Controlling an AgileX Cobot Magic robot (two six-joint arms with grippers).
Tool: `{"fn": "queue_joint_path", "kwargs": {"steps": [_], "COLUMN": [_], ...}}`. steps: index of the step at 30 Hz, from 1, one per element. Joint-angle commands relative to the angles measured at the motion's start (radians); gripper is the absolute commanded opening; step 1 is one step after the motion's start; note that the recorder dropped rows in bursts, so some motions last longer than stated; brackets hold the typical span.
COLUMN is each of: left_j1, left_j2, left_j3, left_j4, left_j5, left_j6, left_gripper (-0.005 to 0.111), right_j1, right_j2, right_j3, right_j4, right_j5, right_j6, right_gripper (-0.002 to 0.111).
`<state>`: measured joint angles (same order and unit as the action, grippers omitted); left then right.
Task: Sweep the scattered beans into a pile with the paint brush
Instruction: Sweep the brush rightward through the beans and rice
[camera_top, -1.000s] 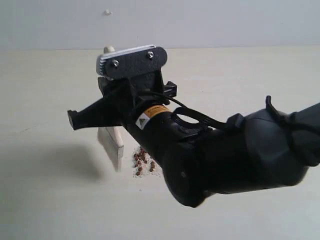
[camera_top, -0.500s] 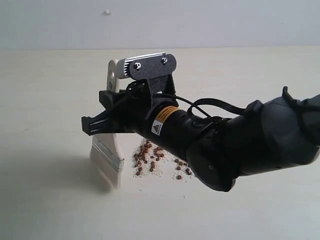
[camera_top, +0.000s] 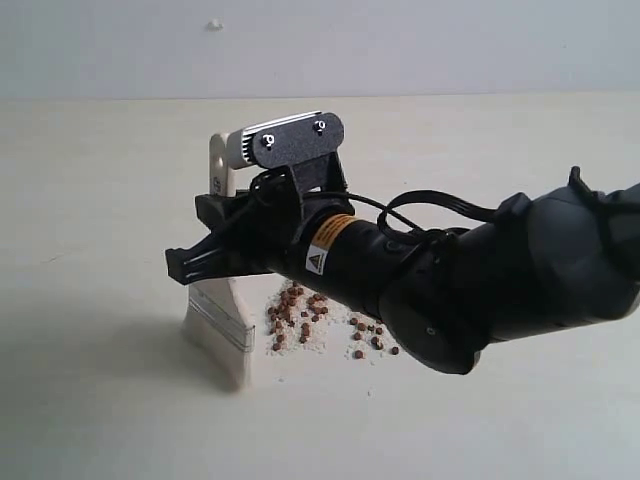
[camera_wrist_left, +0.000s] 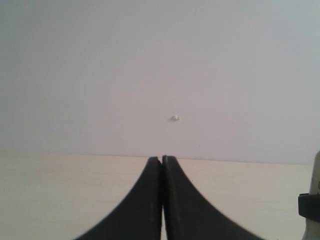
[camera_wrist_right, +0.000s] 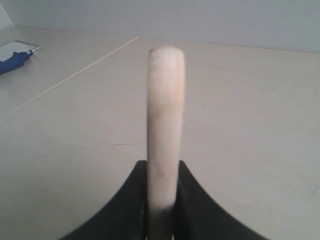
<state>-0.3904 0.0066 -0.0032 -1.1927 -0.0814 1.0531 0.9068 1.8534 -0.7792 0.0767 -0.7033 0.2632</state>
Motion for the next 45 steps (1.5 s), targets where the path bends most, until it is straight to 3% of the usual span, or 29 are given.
{"fn": "queue_joint_path", "kwargs": {"steps": [1, 10, 16, 29, 37, 45], "left_j1": [0.002, 0.002, 0.002, 0.002, 0.002, 0.002], "left_j2": [-0.007, -0.007, -0.007, -0.007, -0.007, -0.007], "left_j3": [0.003, 0.003, 0.003, 0.003, 0.003, 0.003], "left_j4": [0.004, 0.004, 0.004, 0.004, 0.004, 0.004], "left_j5": [0.0, 0.0, 0.0, 0.0, 0.0, 0.0], "left_j6": [-0.008, -0.008, -0.008, -0.008, -0.008, -0.008], "left_gripper": [0.0, 0.0, 0.0, 0.0, 0.0, 0.0], "right_j1": [-0.026, -0.026, -0.026, -0.026, -0.026, -0.023], "right_j2": [-0.002, -0.002, -0.002, -0.004, -0.004, -0.123], "right_j3": [0.006, 0.006, 0.006, 0.006, 0.006, 0.004], "right_j4": [-0.101, 0.028, 0.248, 0.539, 0.553, 0.5], "right_j5": [0.02, 0.085, 0.118, 0.036, -0.025, 0.024], "right_j6": [0.07, 0.024, -0.172, -0.486, -0.504, -0.474], "right_gripper": [0.0, 0.0, 0.0, 0.0, 0.0, 0.0]}}
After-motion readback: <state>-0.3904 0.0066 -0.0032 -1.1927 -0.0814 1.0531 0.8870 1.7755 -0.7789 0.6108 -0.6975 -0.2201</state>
